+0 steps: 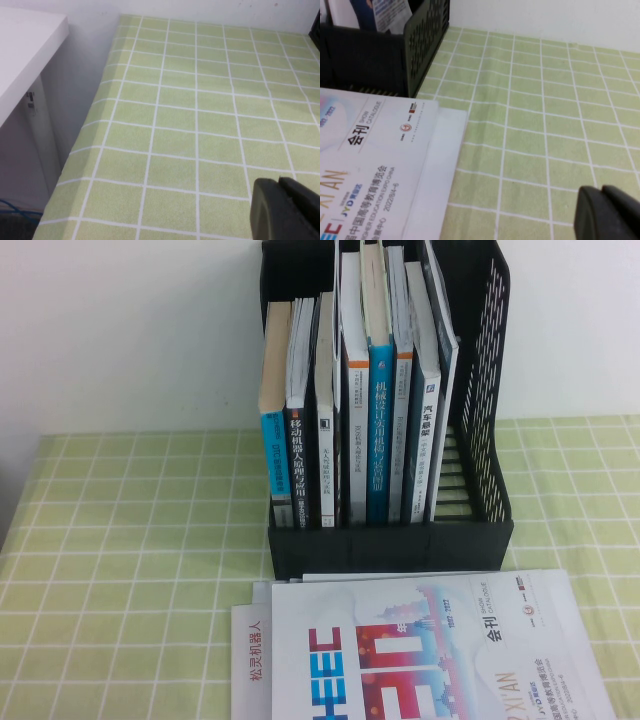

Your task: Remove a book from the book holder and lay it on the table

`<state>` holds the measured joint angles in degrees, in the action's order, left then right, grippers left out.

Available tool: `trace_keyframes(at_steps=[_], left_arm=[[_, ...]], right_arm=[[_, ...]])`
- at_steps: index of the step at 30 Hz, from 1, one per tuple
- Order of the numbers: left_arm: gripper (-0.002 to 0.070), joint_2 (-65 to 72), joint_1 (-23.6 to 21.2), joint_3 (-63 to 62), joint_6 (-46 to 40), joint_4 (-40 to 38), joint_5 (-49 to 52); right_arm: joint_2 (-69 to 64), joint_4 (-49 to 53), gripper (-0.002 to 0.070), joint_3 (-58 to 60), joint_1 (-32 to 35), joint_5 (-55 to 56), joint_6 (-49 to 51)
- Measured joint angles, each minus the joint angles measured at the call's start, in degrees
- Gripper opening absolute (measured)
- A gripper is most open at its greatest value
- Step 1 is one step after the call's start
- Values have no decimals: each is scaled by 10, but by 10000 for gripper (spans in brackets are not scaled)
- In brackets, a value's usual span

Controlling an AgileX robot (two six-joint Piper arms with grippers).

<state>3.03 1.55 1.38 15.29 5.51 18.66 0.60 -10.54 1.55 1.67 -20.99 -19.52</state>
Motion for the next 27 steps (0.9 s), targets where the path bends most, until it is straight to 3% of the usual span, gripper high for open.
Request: trace_keyframes(at_steps=[5,9,16,21,27], left_arm=[[-3,0,0,0,0,0,-7],[-3,0,0,4,1,-7,-80],[-3,0,0,4,19,-27,-363],[-3,0,0,4,29,-28,-507],[-3,-2,0,-2,123,-24,-758]], right_arm=[[0,0,-2,1,0,26,1],[0,0,-2,1,0,112,2],[0,-2,-2,1,0,285,27],[0,-2,-2,1,0,423,70],[0,7,-2,1,0,663,241]])
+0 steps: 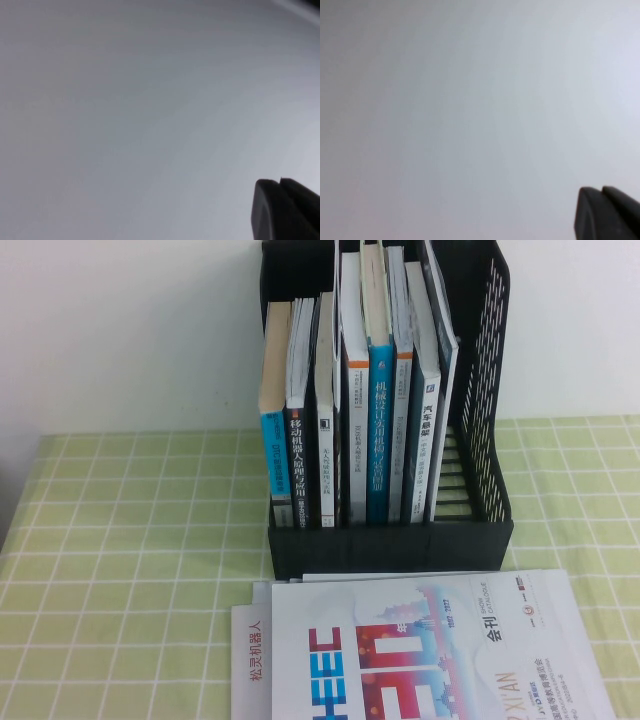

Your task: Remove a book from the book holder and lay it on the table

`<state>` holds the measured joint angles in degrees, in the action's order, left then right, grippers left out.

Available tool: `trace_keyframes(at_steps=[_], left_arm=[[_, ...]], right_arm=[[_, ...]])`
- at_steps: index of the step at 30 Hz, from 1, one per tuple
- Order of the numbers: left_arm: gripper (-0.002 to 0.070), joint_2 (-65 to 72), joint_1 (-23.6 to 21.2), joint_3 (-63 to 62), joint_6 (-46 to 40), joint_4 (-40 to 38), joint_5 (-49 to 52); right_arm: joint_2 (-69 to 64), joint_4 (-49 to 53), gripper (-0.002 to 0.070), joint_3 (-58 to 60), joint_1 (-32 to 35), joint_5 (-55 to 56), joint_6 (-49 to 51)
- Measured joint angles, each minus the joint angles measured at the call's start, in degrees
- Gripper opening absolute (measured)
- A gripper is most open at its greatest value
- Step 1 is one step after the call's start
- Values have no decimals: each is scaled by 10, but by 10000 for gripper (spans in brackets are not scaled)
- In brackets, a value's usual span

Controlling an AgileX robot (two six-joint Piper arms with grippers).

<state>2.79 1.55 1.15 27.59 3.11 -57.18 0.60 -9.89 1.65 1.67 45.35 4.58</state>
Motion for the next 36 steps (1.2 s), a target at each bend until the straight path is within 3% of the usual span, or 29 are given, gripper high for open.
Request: trace_keyframes(at_steps=[4,11,16,21,26,31,36], left_arm=[[-3,0,0,-80,77,44,12],[-3,7,0,-309,130,175,288],[-3,63,0,-430,139,188,456],[-3,148,2,-494,156,186,651],[-3,236,51,-503,137,149,850],[-3,344,121,-503,47,122,1035],[-3,446,163,-503,-6,76,1078]], right_arm=[[0,75,-2,-54,0,18,66],[-5,196,-2,-262,0,-98,110],[-70,241,-2,-415,0,-179,134],[-174,248,-2,-539,0,-380,136],[-288,248,-2,-630,-2,-644,130],[-355,246,-2,-638,-13,-839,108],[-369,193,-2,-606,-13,-904,104]])
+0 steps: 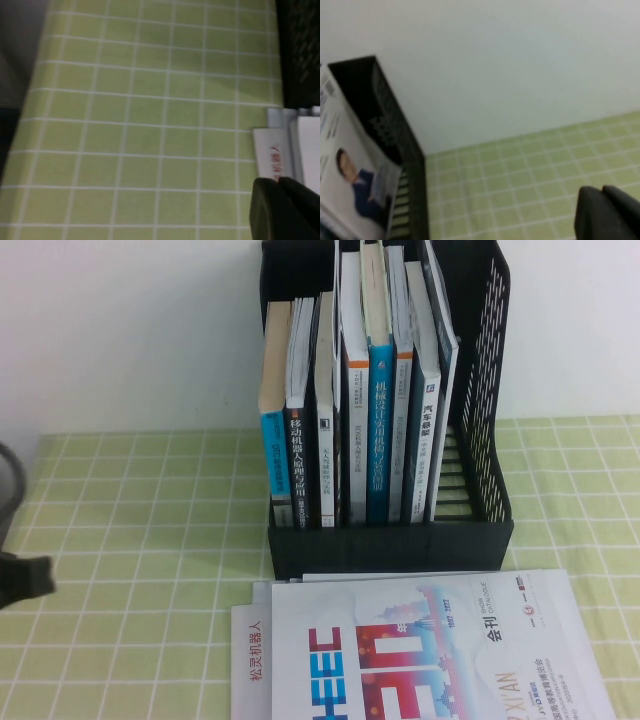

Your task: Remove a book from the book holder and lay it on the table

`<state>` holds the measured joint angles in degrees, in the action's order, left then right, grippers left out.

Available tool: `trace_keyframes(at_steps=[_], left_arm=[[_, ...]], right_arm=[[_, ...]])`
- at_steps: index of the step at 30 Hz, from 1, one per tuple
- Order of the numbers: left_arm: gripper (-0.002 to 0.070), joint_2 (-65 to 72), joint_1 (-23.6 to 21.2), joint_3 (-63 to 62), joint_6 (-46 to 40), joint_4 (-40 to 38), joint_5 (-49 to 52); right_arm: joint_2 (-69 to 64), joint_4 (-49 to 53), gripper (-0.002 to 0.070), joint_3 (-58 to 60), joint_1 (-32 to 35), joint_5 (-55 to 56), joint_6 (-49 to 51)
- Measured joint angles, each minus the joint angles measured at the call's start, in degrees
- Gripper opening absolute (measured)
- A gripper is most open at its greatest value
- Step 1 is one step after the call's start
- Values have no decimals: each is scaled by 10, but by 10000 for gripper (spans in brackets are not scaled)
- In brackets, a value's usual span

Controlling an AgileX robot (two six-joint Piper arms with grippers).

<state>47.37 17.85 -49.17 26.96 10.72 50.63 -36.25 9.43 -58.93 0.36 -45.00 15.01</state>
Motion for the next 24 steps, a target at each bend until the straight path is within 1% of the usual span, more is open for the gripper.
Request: trace_keyframes(at_steps=[2,3,5,7,10,12,13,15,19,21,24], left_arm=[[-3,27,11,0,-34,-60,-16],[-3,40,18,0,-68,-99,-31],[-3,61,33,0,-152,-180,-65],[-3,84,52,0,-258,-271,-107],[-3,118,78,-11,-403,-380,-154],[-3,140,92,-26,-479,-449,-189],[-3,154,100,-35,-521,-482,-206],[-3,178,114,-57,-597,-537,-231],[-3,243,139,-120,-752,-624,-261],[-3,277,145,-158,-791,-655,-266],[-3,330,147,-227,-813,-674,-263]], right_arm=[[-1,-65,-2,31,0,0,-7],[-2,-108,-2,52,0,1,-23],[-9,-192,-2,95,0,7,-60],[-21,-261,-2,143,-1,28,-110],[-42,-302,-2,192,-1,77,-129],[-54,-332,-2,208,-1,103,-146],[-60,-352,-2,212,-1,111,-170],[-75,-405,-2,214,-1,120,-262],[-118,-559,-2,215,-9,122,-513],[-142,-632,-2,215,-25,127,-617],[-175,-733,1,216,-62,153,-756]])
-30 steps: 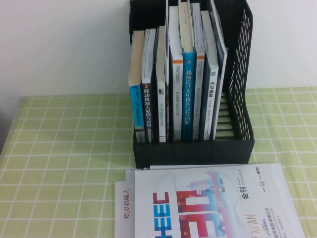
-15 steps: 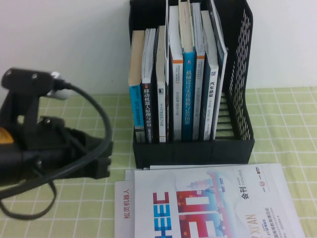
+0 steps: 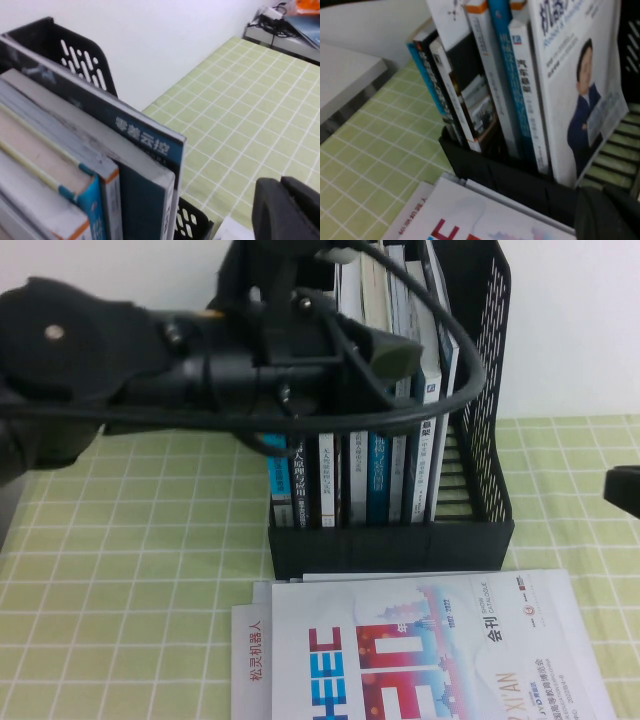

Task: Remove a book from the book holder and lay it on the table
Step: Hold the bookshelf

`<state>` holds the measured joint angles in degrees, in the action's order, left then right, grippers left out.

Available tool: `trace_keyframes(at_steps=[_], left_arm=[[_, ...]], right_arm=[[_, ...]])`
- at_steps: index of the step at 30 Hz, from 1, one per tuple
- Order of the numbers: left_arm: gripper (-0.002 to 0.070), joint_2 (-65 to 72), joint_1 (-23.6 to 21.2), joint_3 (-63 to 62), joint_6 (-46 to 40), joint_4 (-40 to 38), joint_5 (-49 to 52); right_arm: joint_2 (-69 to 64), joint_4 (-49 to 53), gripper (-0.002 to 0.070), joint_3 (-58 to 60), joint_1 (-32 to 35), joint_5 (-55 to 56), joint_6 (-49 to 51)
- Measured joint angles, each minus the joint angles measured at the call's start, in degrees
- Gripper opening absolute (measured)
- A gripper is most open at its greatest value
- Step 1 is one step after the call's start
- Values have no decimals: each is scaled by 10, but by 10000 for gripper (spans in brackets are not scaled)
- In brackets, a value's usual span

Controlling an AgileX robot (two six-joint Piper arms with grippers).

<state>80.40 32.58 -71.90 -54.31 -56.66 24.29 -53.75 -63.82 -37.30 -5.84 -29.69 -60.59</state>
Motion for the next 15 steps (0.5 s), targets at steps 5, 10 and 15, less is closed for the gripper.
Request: trace_keyframes(at_steps=[5,10,15], left_arm=[[-3,87,1,-87,-21,9,37],[-3,149,0,-129,-26,38,49],[-4,183,-1,-140,-28,67,43]], right_arm=[[-43,-144,85,0,-47,41,-163],[-89,-304,223,0,-73,51,-354],[-156,-330,308,-32,-98,58,-430]])
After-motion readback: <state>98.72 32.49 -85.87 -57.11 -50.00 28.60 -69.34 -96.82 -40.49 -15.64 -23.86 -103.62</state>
